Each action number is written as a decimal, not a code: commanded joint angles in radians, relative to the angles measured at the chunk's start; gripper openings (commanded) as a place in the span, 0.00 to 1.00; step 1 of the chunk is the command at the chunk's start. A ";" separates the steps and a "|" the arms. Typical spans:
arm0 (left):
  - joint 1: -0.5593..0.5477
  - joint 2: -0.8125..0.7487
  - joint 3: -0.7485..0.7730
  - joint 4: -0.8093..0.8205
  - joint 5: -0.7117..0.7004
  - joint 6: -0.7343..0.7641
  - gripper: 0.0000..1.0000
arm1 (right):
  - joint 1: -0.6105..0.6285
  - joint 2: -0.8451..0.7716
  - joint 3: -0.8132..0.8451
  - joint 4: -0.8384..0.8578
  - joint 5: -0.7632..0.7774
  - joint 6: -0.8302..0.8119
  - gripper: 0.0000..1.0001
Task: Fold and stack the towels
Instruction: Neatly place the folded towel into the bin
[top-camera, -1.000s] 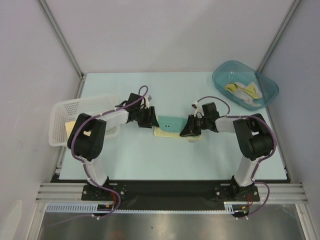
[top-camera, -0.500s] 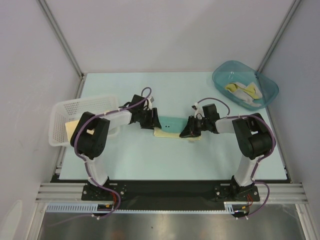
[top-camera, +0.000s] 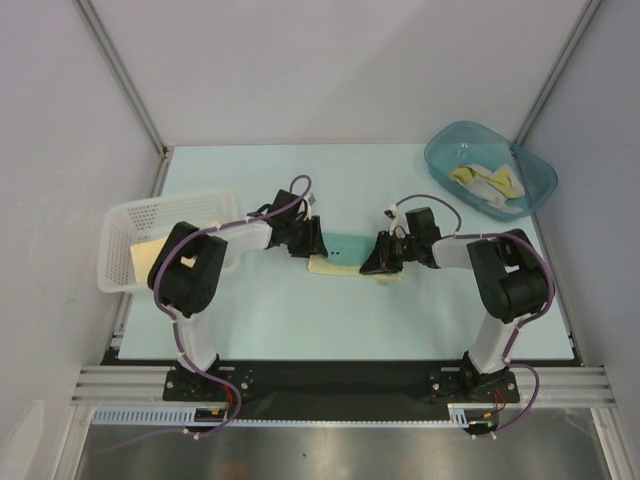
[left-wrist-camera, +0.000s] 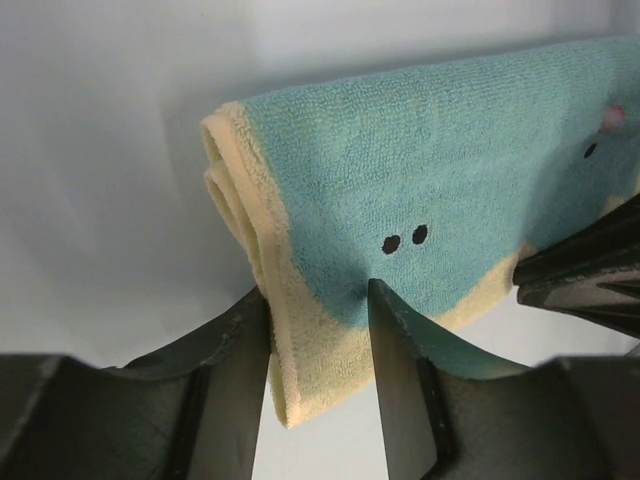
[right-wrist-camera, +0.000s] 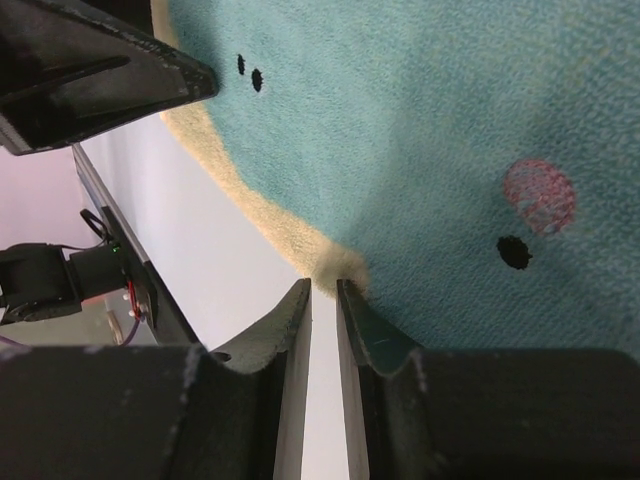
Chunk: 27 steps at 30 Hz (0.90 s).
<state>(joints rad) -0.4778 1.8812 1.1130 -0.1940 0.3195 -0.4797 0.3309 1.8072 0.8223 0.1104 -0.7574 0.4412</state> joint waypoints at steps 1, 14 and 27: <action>-0.022 0.056 0.011 -0.087 -0.091 -0.023 0.48 | 0.005 -0.063 -0.009 0.011 0.026 -0.004 0.22; -0.059 0.067 0.105 -0.243 -0.187 -0.016 0.00 | 0.003 -0.190 0.005 -0.034 0.041 0.010 0.36; -0.061 -0.063 0.274 -0.605 -0.525 0.082 0.01 | -0.064 -0.410 0.047 -0.159 0.082 0.025 1.00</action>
<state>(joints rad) -0.5411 1.8889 1.3235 -0.6781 -0.0814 -0.4400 0.2768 1.4273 0.8349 -0.0082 -0.6857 0.4629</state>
